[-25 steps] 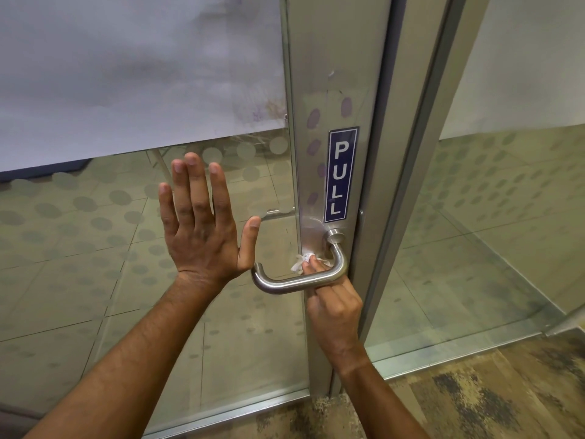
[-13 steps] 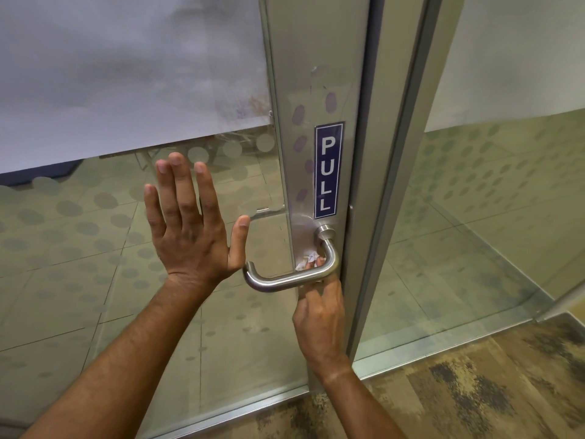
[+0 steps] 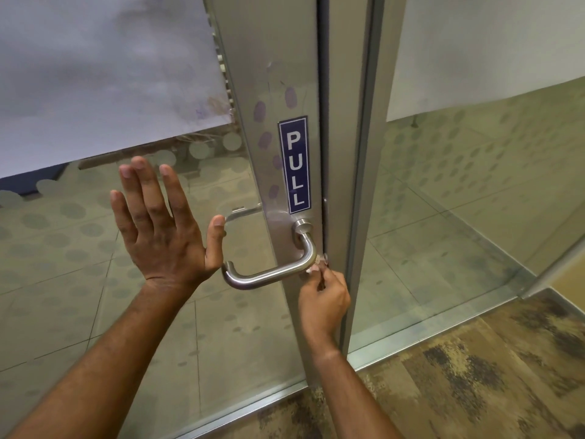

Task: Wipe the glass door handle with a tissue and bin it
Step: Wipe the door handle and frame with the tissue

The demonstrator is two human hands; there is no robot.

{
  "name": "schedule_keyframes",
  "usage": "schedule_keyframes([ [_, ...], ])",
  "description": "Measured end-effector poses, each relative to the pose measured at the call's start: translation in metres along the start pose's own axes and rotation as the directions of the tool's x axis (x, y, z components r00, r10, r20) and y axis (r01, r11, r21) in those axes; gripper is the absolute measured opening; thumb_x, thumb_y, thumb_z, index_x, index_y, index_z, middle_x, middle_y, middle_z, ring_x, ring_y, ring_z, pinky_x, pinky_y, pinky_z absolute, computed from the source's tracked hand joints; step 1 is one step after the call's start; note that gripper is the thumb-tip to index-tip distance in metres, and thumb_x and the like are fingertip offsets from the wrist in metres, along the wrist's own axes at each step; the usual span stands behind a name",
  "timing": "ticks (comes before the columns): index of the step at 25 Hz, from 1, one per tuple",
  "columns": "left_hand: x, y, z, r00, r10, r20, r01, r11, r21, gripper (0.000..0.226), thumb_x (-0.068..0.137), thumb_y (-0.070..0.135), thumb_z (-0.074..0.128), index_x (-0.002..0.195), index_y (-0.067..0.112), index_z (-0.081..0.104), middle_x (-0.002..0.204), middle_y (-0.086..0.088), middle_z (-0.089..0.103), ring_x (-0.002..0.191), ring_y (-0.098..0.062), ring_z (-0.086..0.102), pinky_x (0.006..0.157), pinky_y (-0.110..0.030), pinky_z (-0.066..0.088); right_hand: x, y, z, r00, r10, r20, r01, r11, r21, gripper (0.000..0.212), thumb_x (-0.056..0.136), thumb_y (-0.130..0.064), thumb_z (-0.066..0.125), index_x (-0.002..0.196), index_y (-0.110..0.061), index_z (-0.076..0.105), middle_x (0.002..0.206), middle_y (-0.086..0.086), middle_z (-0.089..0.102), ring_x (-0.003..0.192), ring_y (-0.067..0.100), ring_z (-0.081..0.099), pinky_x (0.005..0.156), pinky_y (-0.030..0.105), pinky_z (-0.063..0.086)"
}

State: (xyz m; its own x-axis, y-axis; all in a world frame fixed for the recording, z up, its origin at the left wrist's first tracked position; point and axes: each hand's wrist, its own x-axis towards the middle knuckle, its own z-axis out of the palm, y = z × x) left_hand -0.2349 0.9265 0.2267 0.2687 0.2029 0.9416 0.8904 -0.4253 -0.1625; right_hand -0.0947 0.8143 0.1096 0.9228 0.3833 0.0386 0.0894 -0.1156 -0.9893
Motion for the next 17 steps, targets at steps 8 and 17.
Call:
schedule_keyframes([
  [8,-0.001,-0.003,0.002,1.000,0.011,-0.002,-0.011,1.000,-0.014,0.085,0.093,0.056,0.036,0.153,-0.001,0.016,0.152,-0.029,0.013,0.154,-0.021,-0.016,0.125,-0.042,-0.005,0.008,0.006,0.005,0.898,0.431,0.090,-0.437,0.846,0.304,0.021,0.088,0.000,0.065,0.104,-0.011,0.073,0.081,-0.011,0.072,0.074,-0.001,0.068,0.062,0.008,0.047],
  [17,-0.001,-0.001,-0.001,1.000,0.000,0.007,0.000,1.000,-0.021,0.084,0.094,0.054,0.037,0.149,-0.008,0.020,0.148,-0.039,0.023,0.152,-0.019,-0.019,0.125,-0.041,-0.007,0.004,-0.017,-0.006,0.929,-0.370,0.007,0.369,0.928,0.045,0.031,0.087,0.002,0.065,0.117,-0.005,0.070,0.101,0.003,0.069,0.091,0.009,0.064,0.082,0.010,0.050],
])
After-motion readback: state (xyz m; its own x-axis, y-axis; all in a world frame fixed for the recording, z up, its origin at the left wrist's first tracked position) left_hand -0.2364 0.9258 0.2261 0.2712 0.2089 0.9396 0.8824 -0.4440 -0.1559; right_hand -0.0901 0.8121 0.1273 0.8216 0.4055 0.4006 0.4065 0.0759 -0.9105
